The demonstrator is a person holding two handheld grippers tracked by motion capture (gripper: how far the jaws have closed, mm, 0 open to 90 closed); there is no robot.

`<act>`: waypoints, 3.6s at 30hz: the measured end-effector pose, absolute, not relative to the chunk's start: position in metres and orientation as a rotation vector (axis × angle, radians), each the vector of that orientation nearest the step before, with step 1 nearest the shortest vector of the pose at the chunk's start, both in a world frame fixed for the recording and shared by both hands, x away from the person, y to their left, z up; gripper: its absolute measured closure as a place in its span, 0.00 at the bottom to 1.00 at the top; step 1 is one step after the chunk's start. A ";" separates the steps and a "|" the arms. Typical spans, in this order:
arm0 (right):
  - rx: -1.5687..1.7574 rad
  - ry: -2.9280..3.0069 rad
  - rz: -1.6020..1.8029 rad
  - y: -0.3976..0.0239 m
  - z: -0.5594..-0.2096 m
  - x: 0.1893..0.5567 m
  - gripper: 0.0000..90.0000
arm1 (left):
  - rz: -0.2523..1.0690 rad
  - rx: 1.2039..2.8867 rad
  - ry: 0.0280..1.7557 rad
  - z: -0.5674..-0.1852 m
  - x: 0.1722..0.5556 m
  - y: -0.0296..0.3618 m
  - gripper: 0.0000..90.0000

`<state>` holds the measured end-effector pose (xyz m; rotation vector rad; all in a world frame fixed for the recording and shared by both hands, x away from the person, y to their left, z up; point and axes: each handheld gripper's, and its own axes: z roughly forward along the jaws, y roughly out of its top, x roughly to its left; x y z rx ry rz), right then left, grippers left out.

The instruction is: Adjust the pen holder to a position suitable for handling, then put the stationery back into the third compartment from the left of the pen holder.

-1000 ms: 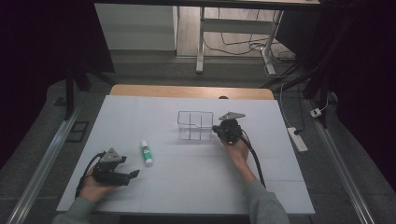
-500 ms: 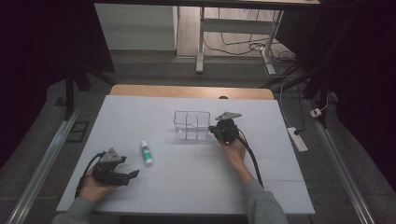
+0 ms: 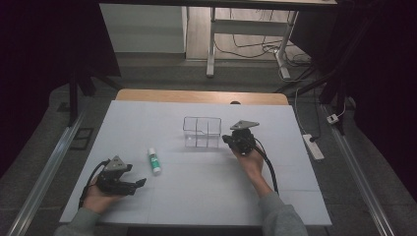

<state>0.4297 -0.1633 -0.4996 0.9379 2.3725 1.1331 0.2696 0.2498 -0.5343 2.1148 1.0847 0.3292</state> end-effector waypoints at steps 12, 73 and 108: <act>0.941 2.375 1.131 -0.197 -0.492 0.402 0.95 | 0.331 2.099 1.087 -0.535 0.273 0.253 0.23; 0.947 2.386 1.145 -0.291 -0.504 0.326 0.40 | 0.439 2.402 0.703 -0.476 0.312 0.239 0.28; 0.924 2.379 1.138 -0.291 -0.504 0.327 0.40 | 0.126 2.146 1.594 -0.488 0.376 0.203 0.33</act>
